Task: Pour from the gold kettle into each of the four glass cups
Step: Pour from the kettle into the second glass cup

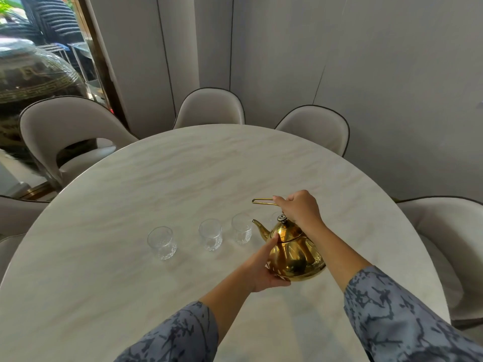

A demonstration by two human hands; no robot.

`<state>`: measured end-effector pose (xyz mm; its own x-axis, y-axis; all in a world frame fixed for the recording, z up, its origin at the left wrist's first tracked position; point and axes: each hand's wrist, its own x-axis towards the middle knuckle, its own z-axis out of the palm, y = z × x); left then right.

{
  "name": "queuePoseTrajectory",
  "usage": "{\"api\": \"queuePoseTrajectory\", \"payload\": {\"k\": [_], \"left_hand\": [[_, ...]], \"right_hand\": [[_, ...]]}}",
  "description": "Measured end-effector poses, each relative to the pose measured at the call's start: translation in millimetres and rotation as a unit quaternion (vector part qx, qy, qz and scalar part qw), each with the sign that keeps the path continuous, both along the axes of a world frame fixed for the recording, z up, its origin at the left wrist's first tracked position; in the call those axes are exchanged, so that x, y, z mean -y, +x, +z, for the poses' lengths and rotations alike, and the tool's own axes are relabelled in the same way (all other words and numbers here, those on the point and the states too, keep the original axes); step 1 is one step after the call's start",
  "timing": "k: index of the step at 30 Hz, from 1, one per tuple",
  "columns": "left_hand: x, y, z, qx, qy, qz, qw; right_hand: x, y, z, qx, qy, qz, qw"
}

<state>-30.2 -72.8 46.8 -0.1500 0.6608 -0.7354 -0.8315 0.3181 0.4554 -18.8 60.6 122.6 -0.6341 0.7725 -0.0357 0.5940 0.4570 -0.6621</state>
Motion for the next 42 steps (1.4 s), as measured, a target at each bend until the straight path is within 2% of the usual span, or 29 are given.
{"api": "queuePoseTrajectory", "payload": {"k": [11,42], "left_hand": [[-4,-3,1,0.040,0.020,0.013,0.999],[-13,-2,18,0.063,0.038,0.033,0.997]], "right_hand": [[1,-19,11,0.059,0.021,-0.005,0.998],[-7,-29,31,0.095,0.060,0.016,0.994]]}}
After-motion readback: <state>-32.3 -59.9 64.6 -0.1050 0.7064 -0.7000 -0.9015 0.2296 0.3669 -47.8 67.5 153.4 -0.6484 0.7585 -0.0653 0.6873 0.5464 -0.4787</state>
